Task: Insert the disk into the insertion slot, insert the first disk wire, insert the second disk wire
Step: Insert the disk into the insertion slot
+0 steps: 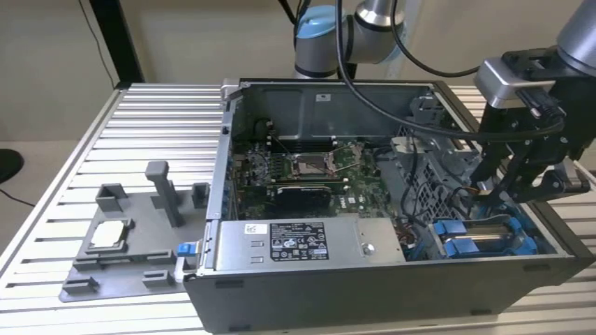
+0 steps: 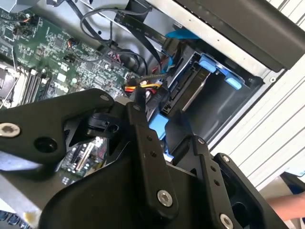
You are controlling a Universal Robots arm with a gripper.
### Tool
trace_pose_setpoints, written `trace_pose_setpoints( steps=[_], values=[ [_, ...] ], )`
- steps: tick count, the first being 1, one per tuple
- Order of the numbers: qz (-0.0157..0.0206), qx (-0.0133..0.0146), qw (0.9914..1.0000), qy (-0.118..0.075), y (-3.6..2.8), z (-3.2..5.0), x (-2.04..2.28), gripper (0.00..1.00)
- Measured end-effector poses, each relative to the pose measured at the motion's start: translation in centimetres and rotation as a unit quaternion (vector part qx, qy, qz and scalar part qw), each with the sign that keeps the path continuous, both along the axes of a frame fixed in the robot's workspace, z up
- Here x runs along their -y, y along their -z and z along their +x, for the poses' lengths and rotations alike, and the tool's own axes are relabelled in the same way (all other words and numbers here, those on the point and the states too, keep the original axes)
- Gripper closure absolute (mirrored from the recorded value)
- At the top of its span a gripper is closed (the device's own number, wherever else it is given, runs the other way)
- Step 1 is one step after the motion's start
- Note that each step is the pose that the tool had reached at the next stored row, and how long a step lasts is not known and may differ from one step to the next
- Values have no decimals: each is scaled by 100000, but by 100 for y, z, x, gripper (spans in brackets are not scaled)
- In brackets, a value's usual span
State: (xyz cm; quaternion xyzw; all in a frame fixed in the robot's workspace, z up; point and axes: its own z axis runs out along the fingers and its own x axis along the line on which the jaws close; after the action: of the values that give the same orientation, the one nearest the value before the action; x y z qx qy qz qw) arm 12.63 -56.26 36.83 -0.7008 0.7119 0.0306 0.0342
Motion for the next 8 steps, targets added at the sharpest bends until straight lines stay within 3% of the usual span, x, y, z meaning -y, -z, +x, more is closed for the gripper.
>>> trace_pose_setpoints(
  steps=[3,8],
  values=[
    [133,105,100000,-7,36,1,-4,0],
    [213,271,99999,4,42,8,-33,0]
  ],
)
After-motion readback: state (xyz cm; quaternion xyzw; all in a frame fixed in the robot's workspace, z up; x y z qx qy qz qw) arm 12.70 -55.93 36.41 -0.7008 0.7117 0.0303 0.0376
